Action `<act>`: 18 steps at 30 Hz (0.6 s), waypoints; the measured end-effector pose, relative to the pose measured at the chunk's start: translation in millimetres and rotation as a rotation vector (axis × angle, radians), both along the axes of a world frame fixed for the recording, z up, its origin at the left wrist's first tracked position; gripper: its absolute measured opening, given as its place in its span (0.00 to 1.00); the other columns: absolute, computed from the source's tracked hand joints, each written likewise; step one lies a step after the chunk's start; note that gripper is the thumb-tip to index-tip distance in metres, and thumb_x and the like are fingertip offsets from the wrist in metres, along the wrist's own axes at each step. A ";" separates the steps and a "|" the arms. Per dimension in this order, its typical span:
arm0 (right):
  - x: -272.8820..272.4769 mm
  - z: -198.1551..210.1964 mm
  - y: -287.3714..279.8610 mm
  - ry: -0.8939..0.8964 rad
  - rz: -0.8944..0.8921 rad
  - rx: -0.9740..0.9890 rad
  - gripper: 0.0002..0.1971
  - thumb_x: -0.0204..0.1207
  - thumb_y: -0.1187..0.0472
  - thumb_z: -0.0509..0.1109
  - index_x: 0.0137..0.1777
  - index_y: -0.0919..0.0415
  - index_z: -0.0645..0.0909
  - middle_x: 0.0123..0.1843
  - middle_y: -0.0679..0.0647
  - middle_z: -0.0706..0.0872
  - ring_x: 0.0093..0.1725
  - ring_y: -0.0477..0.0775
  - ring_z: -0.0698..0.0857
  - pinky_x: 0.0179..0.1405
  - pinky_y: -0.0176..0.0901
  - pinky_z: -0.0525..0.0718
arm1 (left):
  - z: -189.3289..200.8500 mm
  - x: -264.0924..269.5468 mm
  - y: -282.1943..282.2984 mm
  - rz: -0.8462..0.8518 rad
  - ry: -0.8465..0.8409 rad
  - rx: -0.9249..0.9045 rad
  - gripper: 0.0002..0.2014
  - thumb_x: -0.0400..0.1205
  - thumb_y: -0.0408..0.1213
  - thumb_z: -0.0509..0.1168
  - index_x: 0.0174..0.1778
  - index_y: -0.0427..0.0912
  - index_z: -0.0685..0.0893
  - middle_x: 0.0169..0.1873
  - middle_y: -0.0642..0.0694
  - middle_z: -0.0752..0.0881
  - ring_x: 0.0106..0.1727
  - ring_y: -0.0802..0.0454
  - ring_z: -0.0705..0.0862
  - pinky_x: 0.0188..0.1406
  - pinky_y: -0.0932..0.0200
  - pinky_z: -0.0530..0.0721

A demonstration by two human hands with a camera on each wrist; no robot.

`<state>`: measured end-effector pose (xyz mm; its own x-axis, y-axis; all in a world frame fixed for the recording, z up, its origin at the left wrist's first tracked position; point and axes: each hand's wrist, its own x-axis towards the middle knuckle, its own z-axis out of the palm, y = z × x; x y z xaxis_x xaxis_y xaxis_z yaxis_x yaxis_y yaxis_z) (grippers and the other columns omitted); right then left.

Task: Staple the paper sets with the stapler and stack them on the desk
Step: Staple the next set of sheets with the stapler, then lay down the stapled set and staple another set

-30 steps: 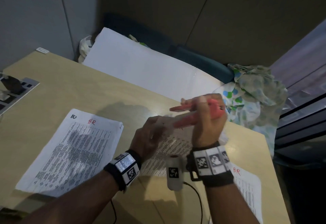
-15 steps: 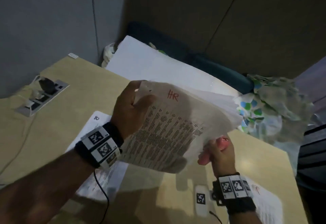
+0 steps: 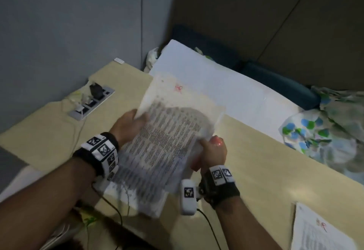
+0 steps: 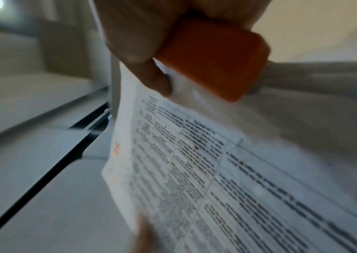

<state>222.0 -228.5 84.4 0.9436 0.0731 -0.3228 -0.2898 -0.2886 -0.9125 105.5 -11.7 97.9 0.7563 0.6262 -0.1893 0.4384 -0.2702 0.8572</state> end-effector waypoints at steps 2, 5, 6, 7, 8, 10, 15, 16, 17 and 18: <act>-1.7 -10.0 5.3 0.204 0.059 -0.083 0.15 0.76 0.62 0.73 0.61 0.69 0.83 0.44 0.58 0.86 0.40 0.57 0.86 0.37 0.42 0.82 | -26.1 -19.2 5.6 -0.076 0.227 0.099 0.12 0.82 0.51 0.60 0.46 0.46 0.80 0.42 0.40 0.86 0.34 0.50 0.79 0.32 0.58 0.72; -10.5 -24.6 13.2 0.261 0.194 -0.264 0.11 0.77 0.59 0.70 0.57 0.62 0.83 0.61 0.61 0.87 0.55 0.60 0.87 0.59 0.49 0.86 | -49.3 -42.3 6.8 -0.039 0.291 0.071 0.06 0.82 0.43 0.64 0.47 0.45 0.82 0.43 0.42 0.86 0.38 0.49 0.81 0.35 0.59 0.73; -15.1 -27.6 16.6 0.297 0.231 -0.311 0.05 0.76 0.59 0.70 0.49 0.60 0.82 0.58 0.59 0.88 0.54 0.60 0.87 0.58 0.48 0.86 | -54.8 -47.7 5.3 -0.013 0.292 0.028 0.06 0.81 0.41 0.65 0.49 0.44 0.83 0.44 0.43 0.86 0.40 0.48 0.82 0.39 0.60 0.75; -18.9 -36.1 19.0 0.305 0.282 -0.371 0.04 0.74 0.59 0.71 0.44 0.58 0.80 0.54 0.57 0.89 0.52 0.59 0.88 0.56 0.48 0.87 | -60.9 -51.9 4.5 0.017 0.295 0.003 0.07 0.81 0.40 0.65 0.51 0.42 0.84 0.46 0.42 0.87 0.42 0.47 0.82 0.43 0.59 0.76; -22.0 -44.0 21.2 0.337 0.287 -0.407 0.05 0.70 0.59 0.73 0.43 0.58 0.80 0.52 0.57 0.89 0.50 0.59 0.89 0.55 0.50 0.88 | -66.4 -55.6 3.6 0.039 0.300 0.003 0.08 0.81 0.39 0.65 0.52 0.41 0.84 0.47 0.42 0.87 0.44 0.46 0.82 0.45 0.59 0.76; -24.5 -63.5 25.0 0.389 0.264 -0.409 0.14 0.59 0.59 0.75 0.47 0.59 0.83 0.47 0.58 0.91 0.45 0.61 0.91 0.51 0.56 0.91 | -77.5 -62.5 2.7 0.073 0.314 0.025 0.11 0.80 0.38 0.67 0.56 0.39 0.84 0.50 0.40 0.86 0.46 0.46 0.81 0.48 0.59 0.76; -37.2 -70.6 39.6 0.406 0.279 -0.413 0.12 0.60 0.65 0.76 0.43 0.61 0.81 0.43 0.60 0.91 0.42 0.62 0.92 0.47 0.57 0.92 | -98.1 -76.0 6.0 0.104 0.385 0.042 0.09 0.80 0.38 0.66 0.55 0.42 0.85 0.48 0.39 0.89 0.42 0.44 0.83 0.45 0.57 0.80; -40.1 -69.8 42.3 0.401 0.273 -0.425 0.11 0.62 0.64 0.76 0.42 0.60 0.80 0.45 0.59 0.90 0.44 0.62 0.91 0.48 0.56 0.92 | -100.1 -76.8 6.0 0.104 0.388 0.041 0.10 0.80 0.38 0.66 0.56 0.42 0.84 0.49 0.38 0.89 0.43 0.44 0.83 0.45 0.57 0.80; -42.1 -70.5 43.8 0.387 0.268 -0.429 0.11 0.63 0.63 0.76 0.44 0.60 0.79 0.45 0.59 0.89 0.45 0.61 0.91 0.49 0.56 0.92 | -101.0 -76.9 5.4 0.105 0.384 0.037 0.12 0.80 0.38 0.67 0.58 0.42 0.84 0.49 0.38 0.89 0.43 0.45 0.82 0.45 0.58 0.79; -43.8 -71.0 45.4 0.379 0.258 -0.428 0.12 0.64 0.62 0.76 0.46 0.60 0.80 0.45 0.58 0.89 0.45 0.61 0.90 0.50 0.56 0.91 | -101.2 -76.3 4.4 0.104 0.374 0.034 0.12 0.80 0.38 0.67 0.58 0.42 0.84 0.50 0.38 0.88 0.43 0.45 0.82 0.45 0.58 0.78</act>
